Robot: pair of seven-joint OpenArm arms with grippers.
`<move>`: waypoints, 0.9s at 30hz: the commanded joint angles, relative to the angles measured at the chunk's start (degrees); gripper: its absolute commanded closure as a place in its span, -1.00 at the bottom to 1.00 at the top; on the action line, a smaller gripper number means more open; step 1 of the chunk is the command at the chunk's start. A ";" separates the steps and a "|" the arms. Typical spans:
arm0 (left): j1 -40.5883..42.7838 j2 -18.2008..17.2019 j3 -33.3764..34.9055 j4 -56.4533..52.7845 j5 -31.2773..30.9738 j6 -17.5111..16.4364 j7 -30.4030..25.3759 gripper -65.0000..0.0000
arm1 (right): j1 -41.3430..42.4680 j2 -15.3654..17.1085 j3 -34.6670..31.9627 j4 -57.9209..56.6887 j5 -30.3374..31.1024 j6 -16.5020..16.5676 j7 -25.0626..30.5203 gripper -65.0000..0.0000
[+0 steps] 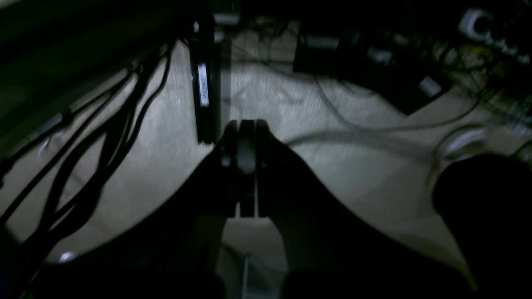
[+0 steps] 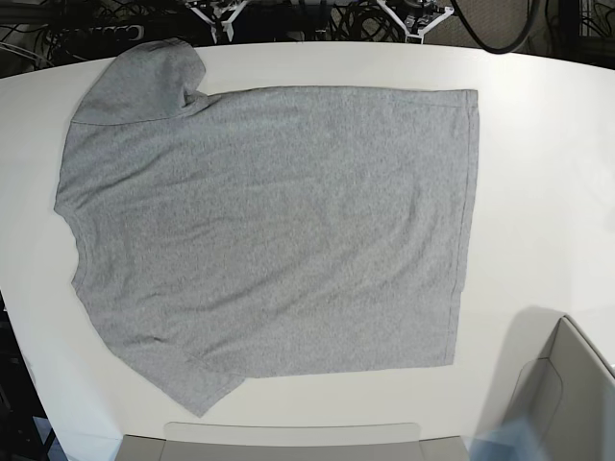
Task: Fold the T-shirt properly
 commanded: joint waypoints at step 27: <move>5.75 -6.50 -0.65 4.02 0.04 -14.82 -0.69 0.99 | -6.96 2.11 -0.30 6.44 -0.08 0.10 -0.54 1.00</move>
